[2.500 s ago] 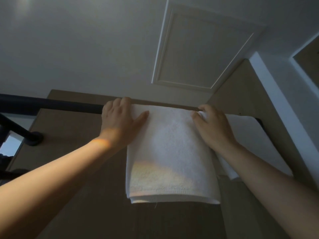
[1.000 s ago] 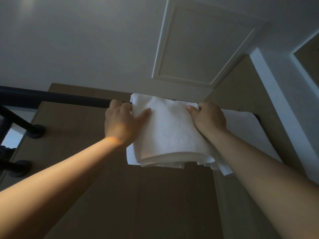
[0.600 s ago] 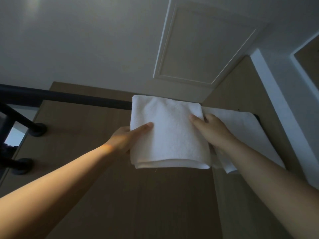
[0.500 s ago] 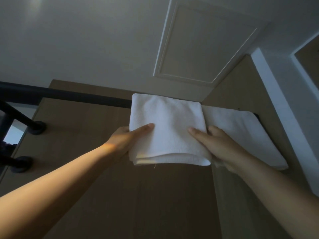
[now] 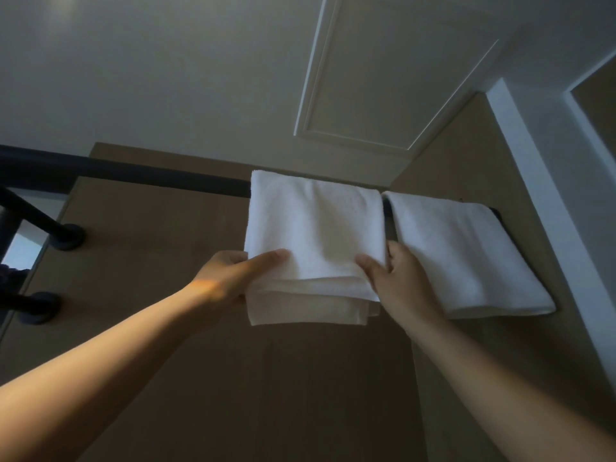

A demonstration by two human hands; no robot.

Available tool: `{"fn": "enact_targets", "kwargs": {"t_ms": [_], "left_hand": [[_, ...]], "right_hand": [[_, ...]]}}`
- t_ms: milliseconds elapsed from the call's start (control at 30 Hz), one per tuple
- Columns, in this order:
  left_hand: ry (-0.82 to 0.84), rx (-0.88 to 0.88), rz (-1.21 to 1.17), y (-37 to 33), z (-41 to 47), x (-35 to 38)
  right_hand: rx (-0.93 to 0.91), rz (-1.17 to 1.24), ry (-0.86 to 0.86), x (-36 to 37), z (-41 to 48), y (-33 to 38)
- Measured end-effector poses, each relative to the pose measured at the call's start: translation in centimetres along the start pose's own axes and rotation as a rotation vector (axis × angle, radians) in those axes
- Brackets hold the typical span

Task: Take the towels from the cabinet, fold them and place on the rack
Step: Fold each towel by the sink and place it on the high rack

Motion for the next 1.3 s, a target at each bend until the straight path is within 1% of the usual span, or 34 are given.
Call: {"fn": "enact_targets", "kwargs": {"t_ms": [100,267,433,533,700,833,867,967,1033,1133,1233,1300], "left_hand": [[0.017,0.003,-0.021,-0.7,0.1,0.2],[-0.040,-0.021,-0.036,-1.4,0.5,0.9],[-0.119,0.031,-0.037,-0.3,0.4,1.1],[-0.143,0.062,-0.027,0.3,0.4,1.1],[-0.178,0.127,-0.008,0.7,0.4,1.3],[-0.273,0.189,0.133,1.2,0.6,1.2],[-0.296,0.206,0.171,1.3,0.6,1.3],[-0.325,0.212,0.208,1.4,0.5,1.3],[-0.300,0.199,0.214,1.2,0.4,1.1],[-0.257,0.167,0.142,0.9,0.0,0.9],[-0.268,0.153,0.113,0.8,-0.4,0.8],[-0.287,0.148,0.123,0.8,-0.6,0.8]], "right_hand": [[0.021,-0.038,0.031,0.4,-0.8,-1.1],[0.059,-0.023,0.055,0.4,-1.6,-2.0],[0.078,-0.020,0.037,0.7,-1.9,-2.4],[0.129,0.096,0.065,1.6,-2.0,-2.9],[0.173,0.201,0.112,2.2,-1.9,-3.4],[0.204,0.472,0.181,2.4,-1.8,-3.2],[0.191,0.494,0.186,2.5,-1.9,-3.2],[0.106,0.391,0.127,2.3,-2.3,-3.0],[0.063,0.345,0.088,2.0,-2.7,-2.9],[0.014,0.348,0.035,1.8,-3.3,-3.0],[-0.011,0.358,-0.006,2.2,-3.6,-2.8],[0.003,0.363,-0.036,2.4,-3.6,-2.8]]}}
Point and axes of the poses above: each hand's wrist, its own z-axis towards the middle knuckle, its own x-axis out of the palm, y = z × x, the point moved 1 cm from there along z, towards the middle knuckle, and after that the axes turned 3 degrees about -x, right-handed, at the moved point
